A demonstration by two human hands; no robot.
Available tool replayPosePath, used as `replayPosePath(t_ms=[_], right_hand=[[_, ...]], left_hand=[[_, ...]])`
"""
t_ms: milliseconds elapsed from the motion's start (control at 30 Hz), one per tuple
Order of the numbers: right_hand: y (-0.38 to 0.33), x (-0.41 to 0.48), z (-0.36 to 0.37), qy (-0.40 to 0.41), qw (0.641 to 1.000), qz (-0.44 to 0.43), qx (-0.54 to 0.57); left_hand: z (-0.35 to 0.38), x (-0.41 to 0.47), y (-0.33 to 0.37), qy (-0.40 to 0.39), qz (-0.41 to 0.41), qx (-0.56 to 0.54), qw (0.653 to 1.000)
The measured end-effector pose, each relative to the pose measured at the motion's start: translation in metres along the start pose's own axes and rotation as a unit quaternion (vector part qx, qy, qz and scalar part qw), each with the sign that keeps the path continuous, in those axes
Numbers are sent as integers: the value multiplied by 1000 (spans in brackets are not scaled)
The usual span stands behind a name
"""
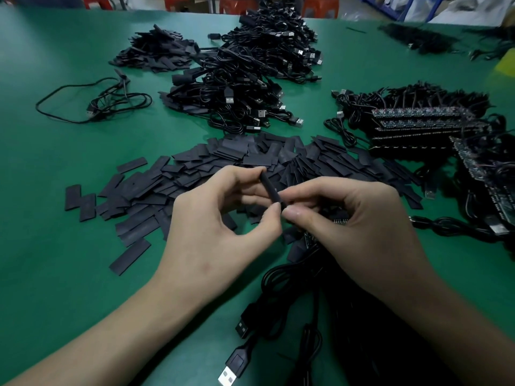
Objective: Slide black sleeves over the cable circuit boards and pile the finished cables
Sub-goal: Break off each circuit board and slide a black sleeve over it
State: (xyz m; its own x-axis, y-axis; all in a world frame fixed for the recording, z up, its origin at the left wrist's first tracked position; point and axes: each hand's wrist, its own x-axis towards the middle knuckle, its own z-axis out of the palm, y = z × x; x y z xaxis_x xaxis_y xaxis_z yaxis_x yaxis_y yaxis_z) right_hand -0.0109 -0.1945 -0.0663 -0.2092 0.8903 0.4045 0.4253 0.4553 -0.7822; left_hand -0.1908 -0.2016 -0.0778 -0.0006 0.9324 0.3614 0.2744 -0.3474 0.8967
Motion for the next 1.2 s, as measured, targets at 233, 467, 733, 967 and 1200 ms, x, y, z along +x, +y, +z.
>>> replayPosePath(t_ms=[233, 467, 733, 967, 1200], right_hand=[[-2, -1, 0, 20, 998, -37, -53], [1, -3, 2, 36, 993, -70, -91], [4, -3, 0, 38, 993, -80, -82], [-1, -2, -2, 35, 992, -85, -88], [-1, 1, -7, 26, 982, -120, -145]], left_hand=[[0, 4, -3, 6, -37, -100, 994], [2, 2, -2, 3, -55, -180, 982], [1, 5, -2, 10, -112, -257, 960], [0, 9, -7, 3, -176, -358, 917], [0, 7, -6, -12, -151, -328, 932]])
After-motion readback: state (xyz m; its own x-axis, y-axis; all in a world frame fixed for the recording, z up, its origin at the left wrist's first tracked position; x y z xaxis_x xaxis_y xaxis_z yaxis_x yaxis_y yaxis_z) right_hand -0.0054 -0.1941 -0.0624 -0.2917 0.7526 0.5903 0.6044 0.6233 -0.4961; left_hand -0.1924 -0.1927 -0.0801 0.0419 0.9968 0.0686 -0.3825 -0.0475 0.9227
